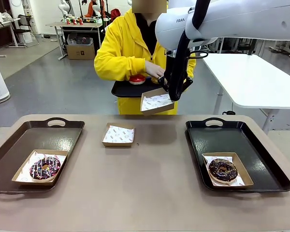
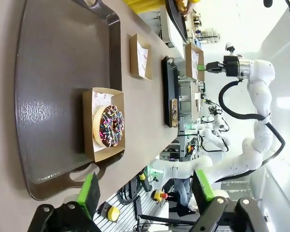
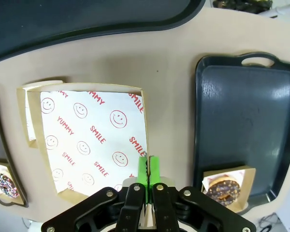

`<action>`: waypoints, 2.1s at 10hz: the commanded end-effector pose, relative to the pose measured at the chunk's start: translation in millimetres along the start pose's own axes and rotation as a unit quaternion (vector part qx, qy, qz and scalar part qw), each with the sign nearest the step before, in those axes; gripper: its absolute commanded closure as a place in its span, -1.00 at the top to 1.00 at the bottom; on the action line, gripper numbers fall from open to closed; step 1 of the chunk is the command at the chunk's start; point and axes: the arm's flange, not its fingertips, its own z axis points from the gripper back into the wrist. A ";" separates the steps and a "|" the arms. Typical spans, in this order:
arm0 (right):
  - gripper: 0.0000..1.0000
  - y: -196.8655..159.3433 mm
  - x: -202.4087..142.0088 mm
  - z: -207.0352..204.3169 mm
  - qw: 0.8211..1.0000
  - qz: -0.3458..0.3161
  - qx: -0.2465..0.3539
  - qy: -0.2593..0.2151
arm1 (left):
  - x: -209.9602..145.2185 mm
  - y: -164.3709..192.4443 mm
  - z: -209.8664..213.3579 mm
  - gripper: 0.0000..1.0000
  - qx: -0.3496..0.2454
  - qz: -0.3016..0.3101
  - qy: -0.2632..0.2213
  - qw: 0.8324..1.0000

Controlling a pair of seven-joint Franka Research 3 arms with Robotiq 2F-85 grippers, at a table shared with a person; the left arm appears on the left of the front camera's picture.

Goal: Individually package the donuts and arrange them on the tray.
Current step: Place the picked Paper togo box on the Handle tray while simultaneously picking up another Paper togo box from the table with the other hand.

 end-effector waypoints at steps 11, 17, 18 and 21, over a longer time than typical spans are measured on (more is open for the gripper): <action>-1.00 -3.0 -3.7 1.4 1.000 -0.002 -0.002 0.000 | -3.5 -3.4 2.0 1.00 0.004 0.001 -0.004 1.000; -1.00 -3.0 -3.7 1.4 1.000 -0.002 -0.002 0.000 | -3.5 -3.4 2.0 1.00 0.004 0.001 -0.004 1.000; -1.00 -3.0 -3.7 1.4 1.000 -0.002 -0.002 0.000 | -3.5 -3.4 2.0 1.00 0.004 0.001 -0.004 1.000; -1.00 -3.0 -3.7 1.4 1.000 -0.002 -0.002 0.000 | -3.5 -3.4 2.0 1.00 0.004 0.001 -0.004 1.000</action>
